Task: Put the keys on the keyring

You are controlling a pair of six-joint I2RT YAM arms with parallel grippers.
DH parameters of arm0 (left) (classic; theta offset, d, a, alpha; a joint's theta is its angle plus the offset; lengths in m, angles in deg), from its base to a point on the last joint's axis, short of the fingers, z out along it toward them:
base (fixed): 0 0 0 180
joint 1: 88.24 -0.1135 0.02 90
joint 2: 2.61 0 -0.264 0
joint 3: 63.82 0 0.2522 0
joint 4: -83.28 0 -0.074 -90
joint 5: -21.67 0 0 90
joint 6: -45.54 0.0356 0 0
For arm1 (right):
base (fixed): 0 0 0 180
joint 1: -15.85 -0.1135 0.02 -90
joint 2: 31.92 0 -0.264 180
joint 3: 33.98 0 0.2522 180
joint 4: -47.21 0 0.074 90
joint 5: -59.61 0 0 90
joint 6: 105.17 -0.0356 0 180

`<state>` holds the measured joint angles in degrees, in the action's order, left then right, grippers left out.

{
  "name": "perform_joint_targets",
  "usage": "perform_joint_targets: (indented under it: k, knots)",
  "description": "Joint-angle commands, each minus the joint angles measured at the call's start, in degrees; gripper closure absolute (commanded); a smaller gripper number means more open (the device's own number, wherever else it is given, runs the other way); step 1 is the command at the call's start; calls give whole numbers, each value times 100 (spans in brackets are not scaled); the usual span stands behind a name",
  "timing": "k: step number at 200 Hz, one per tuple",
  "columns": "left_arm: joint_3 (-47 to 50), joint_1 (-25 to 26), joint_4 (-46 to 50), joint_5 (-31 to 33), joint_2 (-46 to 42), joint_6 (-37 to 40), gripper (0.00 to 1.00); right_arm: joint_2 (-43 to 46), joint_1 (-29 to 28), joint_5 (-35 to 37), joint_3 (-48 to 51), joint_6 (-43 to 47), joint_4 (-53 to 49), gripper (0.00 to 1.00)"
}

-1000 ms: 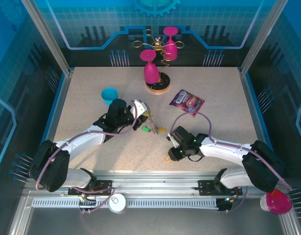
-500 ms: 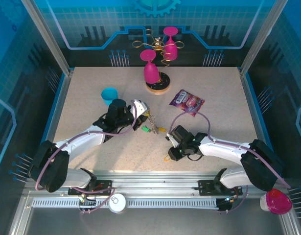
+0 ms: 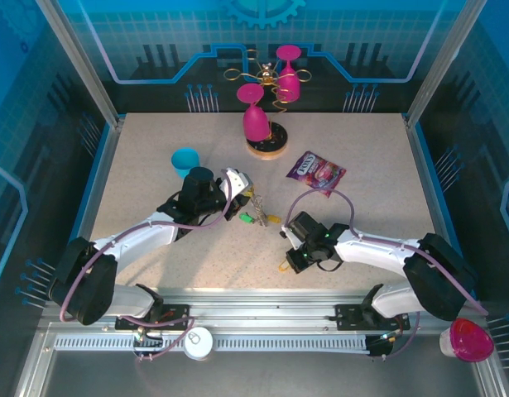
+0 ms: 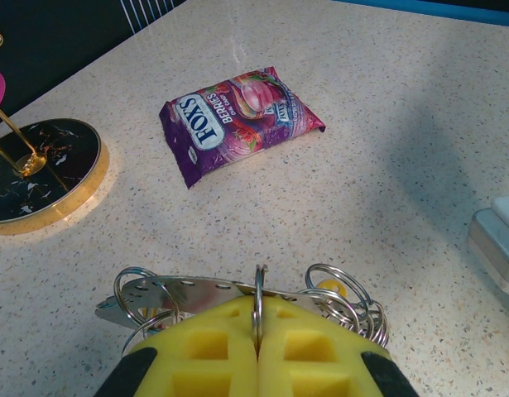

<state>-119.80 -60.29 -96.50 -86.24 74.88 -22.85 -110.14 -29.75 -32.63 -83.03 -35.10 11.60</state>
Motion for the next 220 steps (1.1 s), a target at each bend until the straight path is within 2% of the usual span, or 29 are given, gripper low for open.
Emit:
perform_joint_targets:
  k: [1, 35, 68, 98, 122, 140, 181, 220]
  knots:
    - [29, 30, -82, -223, -182, 154, 100, 183, 72, -111, -145, 65, -82, 97]
    - [50, 29, -85, -266, -234, 225, 100, 726, 72, -119, -67, 314, -152, 100]
    - [110, 44, -88, -483, -368, 390, 100, 1775, 17, -293, 217, 830, 274, 100]
    - [188, 184, 65, -1100, -635, 799, 100, 2653, 14, -520, 394, 1546, 726, 100]
    - [-3, 394, 837, -1814, -823, 1394, 100, 3157, 16, -574, 481, 2088, 957, 100]
    - [-142, 548, 1203, -2060, -823, 1583, 100, 3326, 70, -539, 347, 2371, 869, 100]
    - [-348, 886, 1642, -2147, -633, 1852, 100, 3436, 103, -611, 137, 2840, 922, 100]
    - [-287, 957, 1458, -2303, -562, 1520, 100, 3250, 99, -956, 75, 2870, 1301, 100]
